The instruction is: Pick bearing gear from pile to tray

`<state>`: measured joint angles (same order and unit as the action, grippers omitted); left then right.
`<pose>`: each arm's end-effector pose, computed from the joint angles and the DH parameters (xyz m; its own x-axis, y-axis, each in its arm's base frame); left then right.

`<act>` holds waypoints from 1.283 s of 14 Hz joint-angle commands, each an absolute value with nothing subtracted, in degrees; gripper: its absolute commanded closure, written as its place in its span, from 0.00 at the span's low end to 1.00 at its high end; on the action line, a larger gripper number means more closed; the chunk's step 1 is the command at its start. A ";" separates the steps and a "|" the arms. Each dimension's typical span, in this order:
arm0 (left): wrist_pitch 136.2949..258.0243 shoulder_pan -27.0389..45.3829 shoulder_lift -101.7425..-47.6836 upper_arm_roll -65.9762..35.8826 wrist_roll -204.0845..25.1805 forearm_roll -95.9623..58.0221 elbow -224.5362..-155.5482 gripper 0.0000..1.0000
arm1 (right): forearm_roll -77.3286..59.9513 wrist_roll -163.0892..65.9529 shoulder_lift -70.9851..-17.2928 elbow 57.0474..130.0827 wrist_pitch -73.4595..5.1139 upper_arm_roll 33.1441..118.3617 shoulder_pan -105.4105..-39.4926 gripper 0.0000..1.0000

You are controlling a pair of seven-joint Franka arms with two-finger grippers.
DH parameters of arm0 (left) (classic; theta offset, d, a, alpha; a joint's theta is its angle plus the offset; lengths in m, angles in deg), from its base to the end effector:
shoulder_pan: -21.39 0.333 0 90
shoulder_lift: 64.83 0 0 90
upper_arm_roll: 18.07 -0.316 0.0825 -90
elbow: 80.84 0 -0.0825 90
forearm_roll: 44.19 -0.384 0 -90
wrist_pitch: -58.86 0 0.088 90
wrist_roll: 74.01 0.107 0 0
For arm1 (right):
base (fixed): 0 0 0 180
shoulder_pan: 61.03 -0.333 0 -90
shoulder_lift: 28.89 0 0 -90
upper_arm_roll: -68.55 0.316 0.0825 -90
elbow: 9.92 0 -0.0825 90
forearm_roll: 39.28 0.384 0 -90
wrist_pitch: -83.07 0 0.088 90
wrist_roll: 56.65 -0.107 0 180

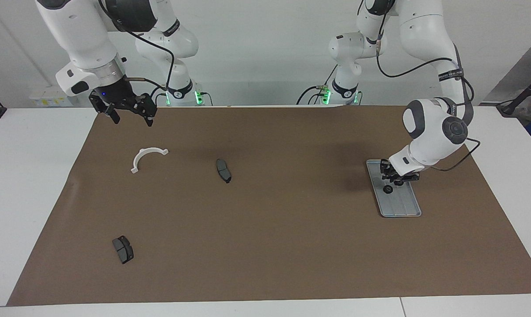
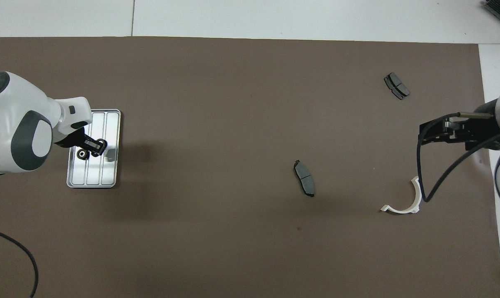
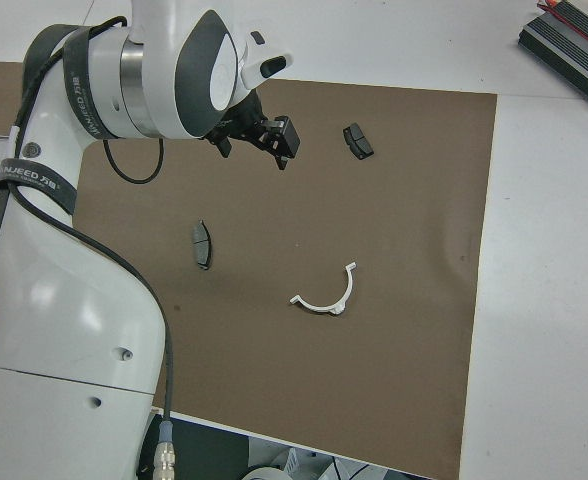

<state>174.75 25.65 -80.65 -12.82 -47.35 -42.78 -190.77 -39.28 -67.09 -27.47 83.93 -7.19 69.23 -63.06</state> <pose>0.5937 -0.0095 0.3374 0.8808 -0.4546 -0.1322 -0.4416 -0.8896 0.1166 0.5451 0.0259 0.6068 0.9902 -0.1346 -0.0372 -0.1344 -0.9909 0.0072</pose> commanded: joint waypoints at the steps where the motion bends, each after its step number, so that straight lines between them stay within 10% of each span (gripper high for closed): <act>1: 173.74 25.87 -78.54 -12.63 -46.59 -43.23 -192.64 0.53 | -37.70 -64.74 -26.86 84.03 -7.01 69.43 -62.35 0.00; 11: 166.81 27.10 -71.87 -12.63 -47.55 -43.23 -186.07 0.00 | -37.70 -64.83 -26.86 84.03 -7.01 69.43 -62.35 0.00; 18: 158.19 27.45 -62.73 -12.71 -52.30 -43.14 -180.34 0.00 | -37.70 -64.83 -26.95 84.03 -7.01 69.43 -62.35 0.00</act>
<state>160.84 26.85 -66.89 -12.85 -51.20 -42.82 -179.62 -39.28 -67.09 -27.47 83.92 -7.19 69.23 -63.06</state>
